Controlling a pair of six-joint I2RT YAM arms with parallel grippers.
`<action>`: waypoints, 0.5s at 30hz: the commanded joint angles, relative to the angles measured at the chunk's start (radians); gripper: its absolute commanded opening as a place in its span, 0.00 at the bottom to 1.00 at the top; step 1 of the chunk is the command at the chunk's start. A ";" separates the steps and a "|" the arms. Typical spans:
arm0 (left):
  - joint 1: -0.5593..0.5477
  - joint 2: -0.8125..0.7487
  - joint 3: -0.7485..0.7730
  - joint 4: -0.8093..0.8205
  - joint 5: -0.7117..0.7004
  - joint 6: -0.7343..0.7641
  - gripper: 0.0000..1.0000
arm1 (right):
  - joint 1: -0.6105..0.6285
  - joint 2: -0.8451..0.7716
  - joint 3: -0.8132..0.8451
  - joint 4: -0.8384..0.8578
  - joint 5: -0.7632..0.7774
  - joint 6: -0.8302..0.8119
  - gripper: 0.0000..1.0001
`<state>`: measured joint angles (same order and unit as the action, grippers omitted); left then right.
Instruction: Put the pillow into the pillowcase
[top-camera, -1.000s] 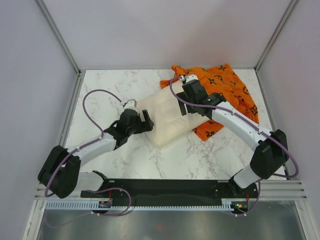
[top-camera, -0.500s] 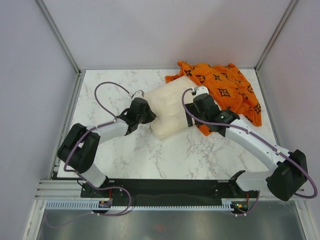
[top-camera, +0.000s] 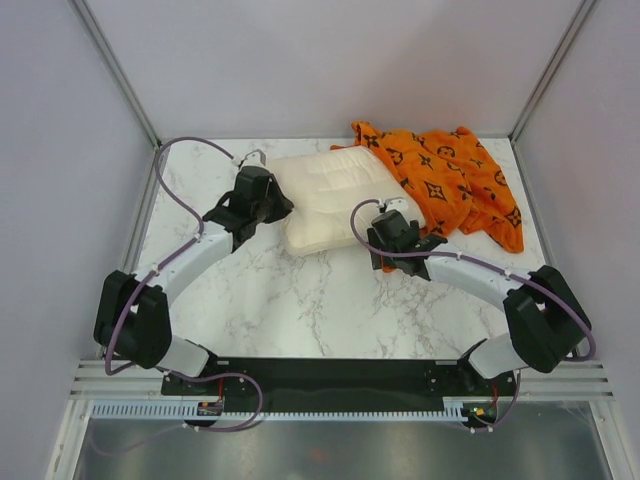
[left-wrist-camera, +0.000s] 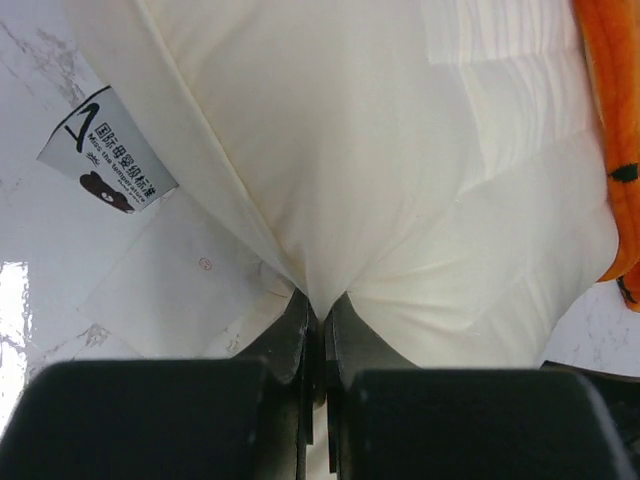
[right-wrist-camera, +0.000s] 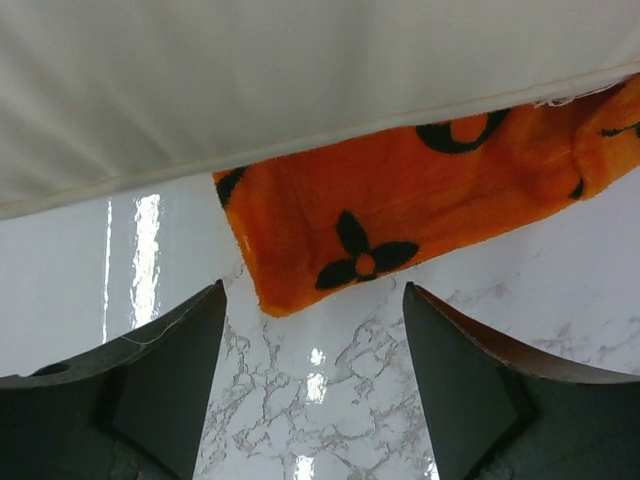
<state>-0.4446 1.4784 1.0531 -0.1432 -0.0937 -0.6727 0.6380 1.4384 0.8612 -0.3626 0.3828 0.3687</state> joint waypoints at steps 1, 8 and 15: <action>0.026 -0.069 0.062 -0.005 0.000 0.041 0.02 | 0.020 0.042 0.007 0.125 0.047 0.029 0.80; 0.069 -0.061 0.153 -0.058 0.065 0.074 0.02 | 0.077 0.184 0.016 0.194 0.083 0.018 0.86; 0.084 -0.059 0.217 -0.116 0.078 0.105 0.02 | 0.121 0.296 0.045 0.229 0.071 0.022 0.20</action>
<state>-0.3763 1.4544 1.1931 -0.3012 -0.0242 -0.6079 0.7456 1.6882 0.8783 -0.1638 0.4416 0.3767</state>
